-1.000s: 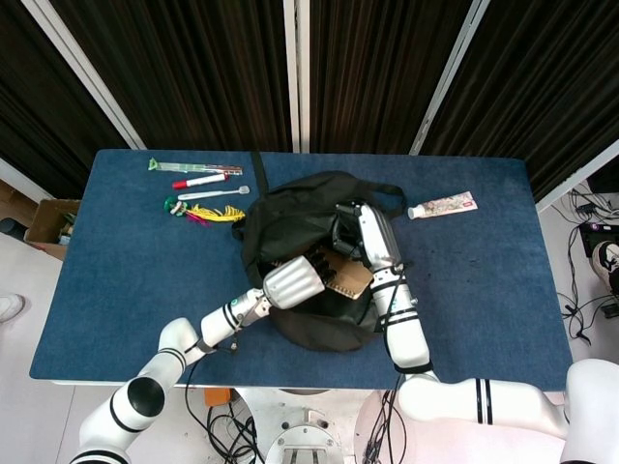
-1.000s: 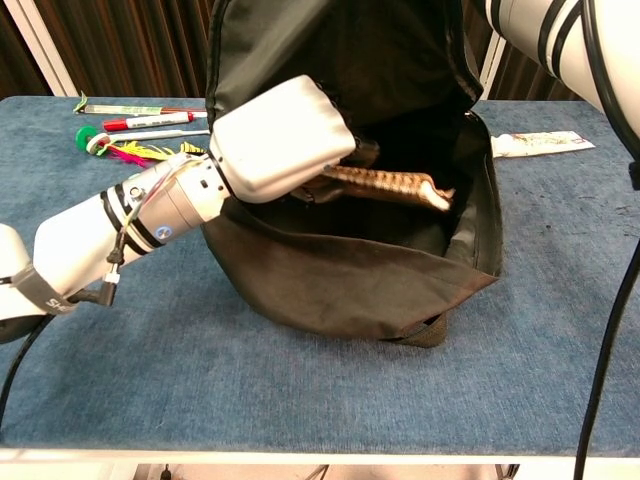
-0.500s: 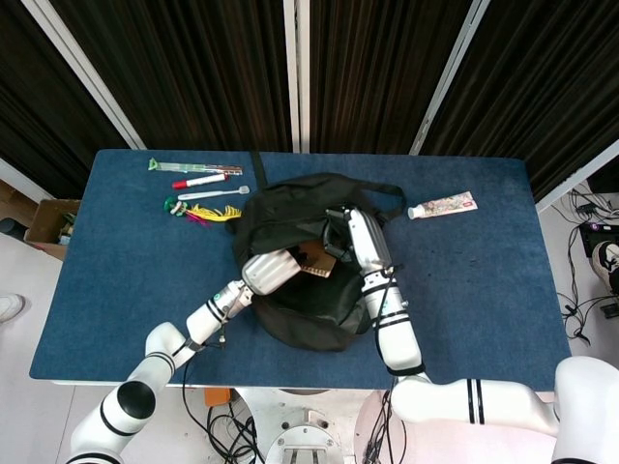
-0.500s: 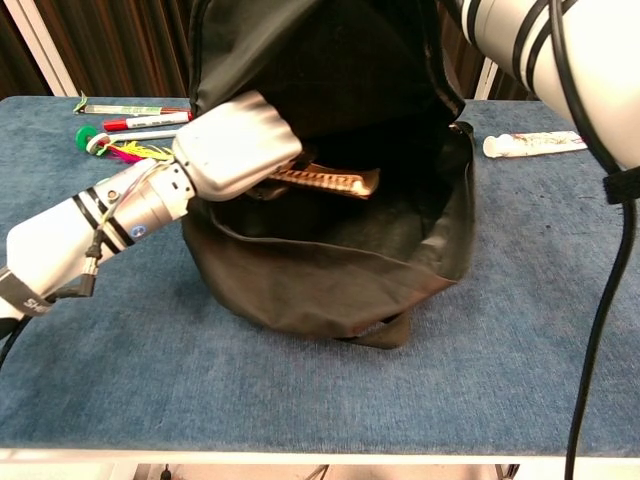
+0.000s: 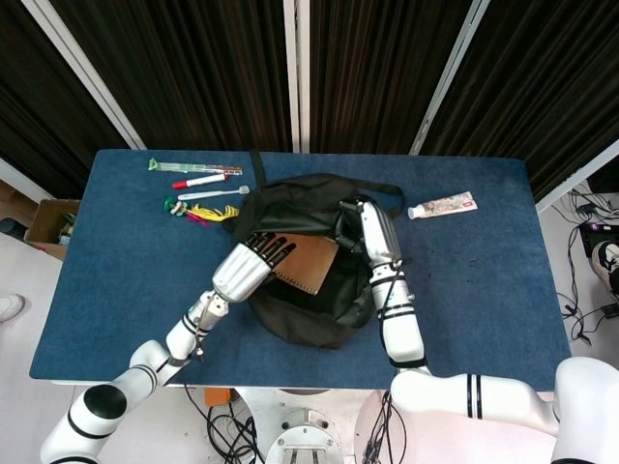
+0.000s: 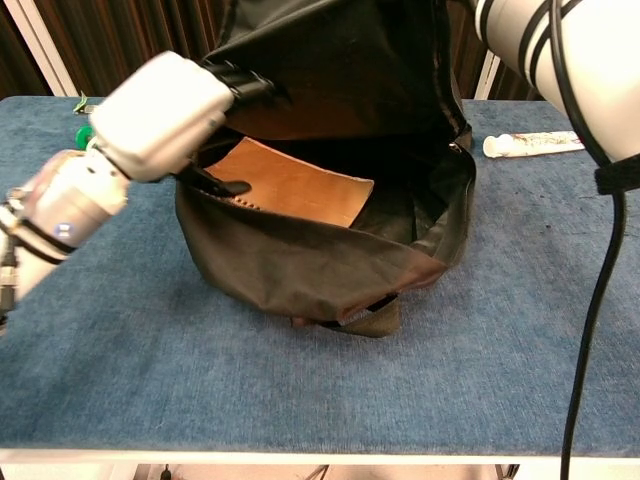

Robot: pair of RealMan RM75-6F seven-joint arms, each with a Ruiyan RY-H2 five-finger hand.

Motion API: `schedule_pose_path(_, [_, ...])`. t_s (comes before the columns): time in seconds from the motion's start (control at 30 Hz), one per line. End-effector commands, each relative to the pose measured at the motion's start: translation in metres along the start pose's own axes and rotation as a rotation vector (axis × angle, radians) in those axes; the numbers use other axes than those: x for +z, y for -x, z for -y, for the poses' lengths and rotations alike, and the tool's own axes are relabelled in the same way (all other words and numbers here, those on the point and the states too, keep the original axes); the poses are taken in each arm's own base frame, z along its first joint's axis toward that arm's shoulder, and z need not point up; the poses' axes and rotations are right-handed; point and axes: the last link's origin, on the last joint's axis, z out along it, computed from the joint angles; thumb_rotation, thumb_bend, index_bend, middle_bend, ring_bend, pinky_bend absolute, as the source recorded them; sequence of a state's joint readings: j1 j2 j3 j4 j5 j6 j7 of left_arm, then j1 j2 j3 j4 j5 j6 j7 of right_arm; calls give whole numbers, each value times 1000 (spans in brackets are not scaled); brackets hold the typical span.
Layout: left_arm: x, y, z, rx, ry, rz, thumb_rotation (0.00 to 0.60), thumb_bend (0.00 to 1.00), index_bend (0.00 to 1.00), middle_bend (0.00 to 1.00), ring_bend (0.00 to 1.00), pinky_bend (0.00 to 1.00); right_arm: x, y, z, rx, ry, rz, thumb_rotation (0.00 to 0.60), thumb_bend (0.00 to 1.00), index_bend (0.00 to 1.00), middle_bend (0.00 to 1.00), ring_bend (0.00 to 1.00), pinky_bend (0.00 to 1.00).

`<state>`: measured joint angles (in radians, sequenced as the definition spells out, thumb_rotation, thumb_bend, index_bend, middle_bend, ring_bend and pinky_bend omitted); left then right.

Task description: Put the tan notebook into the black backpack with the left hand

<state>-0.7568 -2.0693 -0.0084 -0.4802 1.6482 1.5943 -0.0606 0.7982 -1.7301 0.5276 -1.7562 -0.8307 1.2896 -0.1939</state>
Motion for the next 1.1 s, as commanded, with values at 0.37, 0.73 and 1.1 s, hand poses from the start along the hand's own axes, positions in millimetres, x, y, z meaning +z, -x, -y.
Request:
schedule_pose_path(0.37, [-92,-69,56,-102,-176,-48,600,0,315,426,367,524,-32,16,-34,-158,-10,311,600,471,387,369,224,123])
schedule_pose_path(0.73, [-134,-108,115,7,-389,104,600,0,338,414,366,461,-72,-34,-61,-319,-21,487,600,249,0,25,0,0])
schedule_pose_path(1.1, [-185,-144,142,-27,-585,236,600,0,365,416,365,357,-134,-162,-113,-492,11,265,600,328,0,143,0,0])
